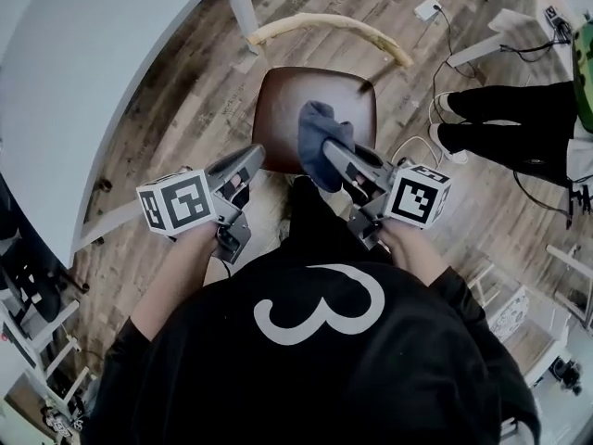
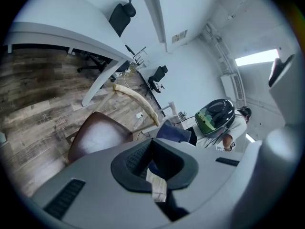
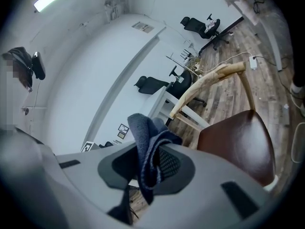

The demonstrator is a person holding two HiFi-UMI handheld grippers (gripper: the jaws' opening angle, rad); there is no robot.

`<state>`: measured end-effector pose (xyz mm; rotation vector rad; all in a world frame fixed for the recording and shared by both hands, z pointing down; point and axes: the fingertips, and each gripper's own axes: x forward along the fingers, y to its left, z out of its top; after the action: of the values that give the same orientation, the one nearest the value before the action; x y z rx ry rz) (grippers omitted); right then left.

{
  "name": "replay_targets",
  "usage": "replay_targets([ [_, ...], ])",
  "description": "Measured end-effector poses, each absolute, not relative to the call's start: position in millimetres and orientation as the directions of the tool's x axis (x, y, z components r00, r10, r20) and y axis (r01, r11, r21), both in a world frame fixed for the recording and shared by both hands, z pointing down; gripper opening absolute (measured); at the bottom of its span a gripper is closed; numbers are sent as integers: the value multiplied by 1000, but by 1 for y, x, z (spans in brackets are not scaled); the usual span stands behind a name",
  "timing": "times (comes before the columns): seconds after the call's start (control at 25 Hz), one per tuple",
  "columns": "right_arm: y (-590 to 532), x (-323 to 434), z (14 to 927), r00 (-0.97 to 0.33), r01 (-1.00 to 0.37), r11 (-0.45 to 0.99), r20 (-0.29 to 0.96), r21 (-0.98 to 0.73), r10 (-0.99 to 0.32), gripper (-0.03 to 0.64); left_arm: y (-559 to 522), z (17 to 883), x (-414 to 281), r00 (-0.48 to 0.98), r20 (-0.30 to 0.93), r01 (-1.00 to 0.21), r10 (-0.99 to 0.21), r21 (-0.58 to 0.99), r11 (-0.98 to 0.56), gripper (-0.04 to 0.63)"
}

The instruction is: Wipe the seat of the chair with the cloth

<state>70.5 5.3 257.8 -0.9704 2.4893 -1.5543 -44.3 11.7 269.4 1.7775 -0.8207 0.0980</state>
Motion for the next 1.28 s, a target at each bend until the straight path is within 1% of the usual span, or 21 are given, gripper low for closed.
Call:
replay_targets([
  [0.28,-23,59,332,-790,-530,255,361,-809,-495,71,-7,347,-72,708,507,-620,-492,780,-87,12],
  [0.4,-35,55,358,-800,-509,236,354,-828,-485,72,-9,375,-79,694,532,-630,-485,775,-53,12],
  [0.56,-41,48,401,-809,-489,169,373,-856,-454,72,-5,408,-86,684,549,-622,-480,783,9,12],
  [0.64,-44,41,425,-818,-493,172,387,-853,-425,72,-6,424,-91,684,551,-612,-478,790,36,12],
  [0.72,-46,37,453,-816,-518,174,424,-837,-393,71,-3,442,-99,673,581,-626,-457,777,65,13],
  [0.84,-42,40,488,-793,-570,126,504,-812,-343,71,12,463,-103,661,633,-661,-402,746,88,12],
  [1.0,-56,46,501,-771,-603,97,547,-792,-327,72,19,475,-102,657,654,-670,-375,734,106,12],
  [1.28,-89,21,513,-787,-590,118,536,-799,-307,72,25,492,-108,646,692,-697,-322,707,120,12],
])
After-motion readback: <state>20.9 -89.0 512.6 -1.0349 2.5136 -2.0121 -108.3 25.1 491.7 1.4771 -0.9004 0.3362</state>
